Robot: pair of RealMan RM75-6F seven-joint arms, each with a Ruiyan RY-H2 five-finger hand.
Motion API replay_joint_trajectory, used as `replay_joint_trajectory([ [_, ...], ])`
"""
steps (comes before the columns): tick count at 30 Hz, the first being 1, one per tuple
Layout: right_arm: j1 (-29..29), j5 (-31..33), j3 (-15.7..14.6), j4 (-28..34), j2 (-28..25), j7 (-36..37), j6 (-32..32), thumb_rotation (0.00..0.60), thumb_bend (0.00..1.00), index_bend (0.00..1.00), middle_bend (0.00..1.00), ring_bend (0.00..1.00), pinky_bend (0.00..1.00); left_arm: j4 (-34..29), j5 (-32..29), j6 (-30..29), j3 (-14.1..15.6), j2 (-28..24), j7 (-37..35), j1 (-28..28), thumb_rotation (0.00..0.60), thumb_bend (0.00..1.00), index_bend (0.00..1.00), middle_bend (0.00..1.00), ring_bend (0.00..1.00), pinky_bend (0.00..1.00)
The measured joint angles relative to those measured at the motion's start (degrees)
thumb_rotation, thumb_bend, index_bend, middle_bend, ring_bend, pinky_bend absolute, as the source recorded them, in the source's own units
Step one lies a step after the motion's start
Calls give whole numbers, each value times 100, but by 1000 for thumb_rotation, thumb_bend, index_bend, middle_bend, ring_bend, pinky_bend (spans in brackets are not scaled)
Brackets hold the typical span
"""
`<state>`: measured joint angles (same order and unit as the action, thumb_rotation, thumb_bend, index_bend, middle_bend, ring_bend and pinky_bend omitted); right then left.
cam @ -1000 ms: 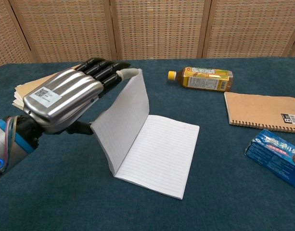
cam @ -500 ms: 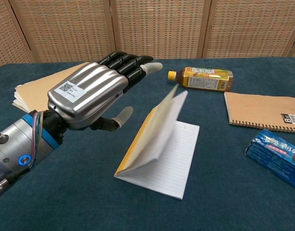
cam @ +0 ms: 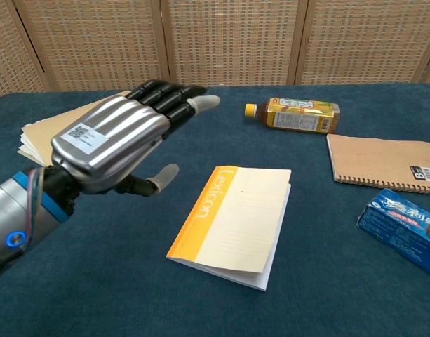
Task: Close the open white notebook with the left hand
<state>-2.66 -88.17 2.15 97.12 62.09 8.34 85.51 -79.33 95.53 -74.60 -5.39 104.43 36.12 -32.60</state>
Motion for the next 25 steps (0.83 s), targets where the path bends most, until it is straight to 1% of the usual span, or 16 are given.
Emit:
replay_joint_trajectory([
  [5, 0, -17, 2, 2, 2, -27, 15, 600, 113, 0, 0, 0, 0, -372, -170, -266, 109, -605, -95, 364, 600, 222, 0, 0, 0, 0],
  [7, 2, -18, 7, 5, 9, -64, 30, 600, 113, 0, 0, 0, 0, -604, -287, -357, 181, -964, -159, 548, 600, 160, 0, 0, 0, 0],
  [8, 4, -18, 10, 6, 12, -85, 36, 600, 113, 0, 0, 0, 0, -706, -340, -397, 217, -1128, -194, 633, 600, 147, 0, 0, 0, 0],
  [12, 17, -15, 26, -1, 34, -190, 86, 600, 113, 0, 0, 0, 0, -1193, -593, -613, 441, -1890, -442, 1087, 600, 124, 0, 0, 0, 0],
  [15, 31, -4, 42, -15, 53, -278, 127, 600, 113, 0, 0, 0, 0, -1422, -691, -830, 626, -2309, -746, 1433, 600, 121, 0, 0, 0, 0],
  [18, 37, 2, 47, -26, 76, -357, 140, 600, 113, 0, 0, 0, 0, -1497, -745, -1053, 815, -2592, -1075, 1732, 600, 121, 0, 0, 0, 0],
  [22, 30, -10, 43, -32, 107, -451, 132, 600, 113, 0, 0, 0, 0, -1438, -774, -1259, 1017, -2828, -1409, 2047, 600, 121, 0, 0, 0, 0],
  [25, 13, -14, 32, -26, 143, -539, 90, 600, 113, 0, 0, 0, 0, -1337, -773, -1352, 1075, -2929, -1581, 2180, 600, 121, 0, 0, 0, 0],
])
